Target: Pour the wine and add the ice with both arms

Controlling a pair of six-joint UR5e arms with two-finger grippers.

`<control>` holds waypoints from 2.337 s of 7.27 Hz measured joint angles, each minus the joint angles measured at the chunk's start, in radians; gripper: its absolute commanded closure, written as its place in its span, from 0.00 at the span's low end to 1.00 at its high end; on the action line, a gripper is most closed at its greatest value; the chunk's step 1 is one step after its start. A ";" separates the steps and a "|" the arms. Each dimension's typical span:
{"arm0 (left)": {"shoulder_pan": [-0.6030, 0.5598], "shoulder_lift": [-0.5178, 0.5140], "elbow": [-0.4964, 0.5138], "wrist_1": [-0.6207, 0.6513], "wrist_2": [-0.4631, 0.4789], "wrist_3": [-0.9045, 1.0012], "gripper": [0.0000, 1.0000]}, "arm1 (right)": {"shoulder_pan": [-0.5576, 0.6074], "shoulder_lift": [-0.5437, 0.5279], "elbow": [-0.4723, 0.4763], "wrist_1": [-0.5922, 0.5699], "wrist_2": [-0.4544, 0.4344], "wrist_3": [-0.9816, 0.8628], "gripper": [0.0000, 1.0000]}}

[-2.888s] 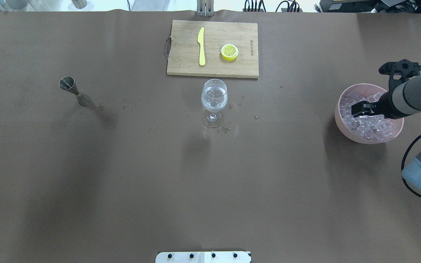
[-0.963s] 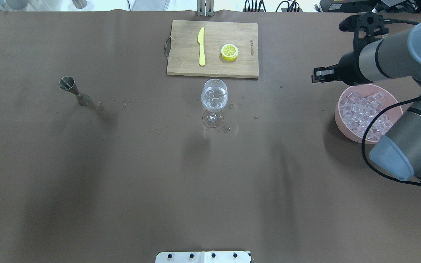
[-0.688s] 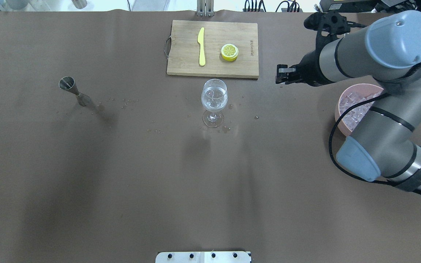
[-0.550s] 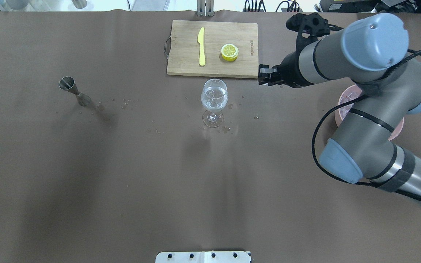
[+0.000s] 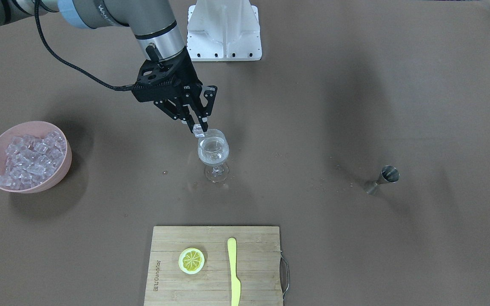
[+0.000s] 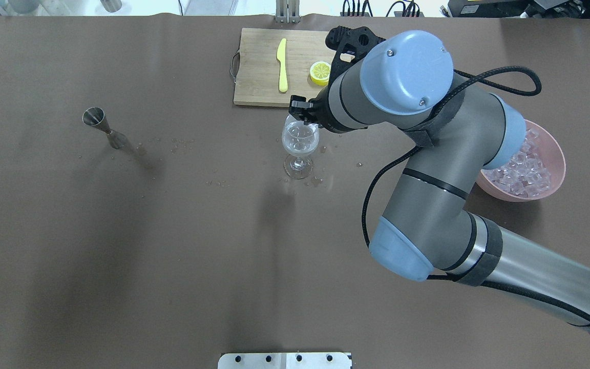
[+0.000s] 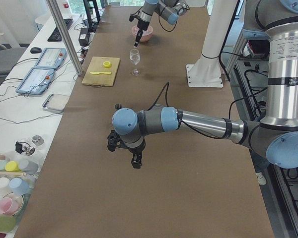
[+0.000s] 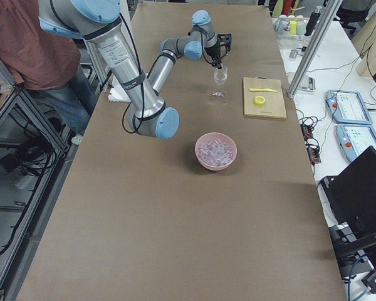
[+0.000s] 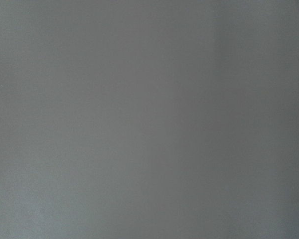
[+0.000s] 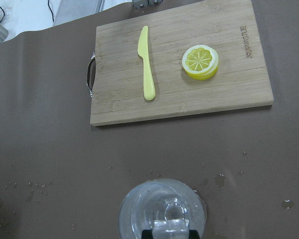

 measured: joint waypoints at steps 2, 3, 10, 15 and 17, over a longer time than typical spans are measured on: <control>0.000 0.000 0.007 -0.001 0.000 0.001 0.02 | -0.019 0.024 -0.003 -0.025 -0.024 0.006 1.00; 0.000 0.000 0.010 -0.001 -0.001 0.001 0.02 | -0.021 0.033 -0.009 -0.028 -0.035 0.005 1.00; 0.000 -0.001 0.010 -0.002 -0.001 0.000 0.02 | -0.023 0.064 -0.072 -0.020 -0.099 -0.010 0.00; 0.002 -0.001 0.009 -0.003 -0.001 0.001 0.02 | 0.029 0.036 -0.063 -0.016 -0.062 -0.077 0.01; 0.002 -0.001 0.009 -0.011 0.004 -0.003 0.02 | 0.136 -0.059 -0.031 -0.014 0.066 -0.163 0.01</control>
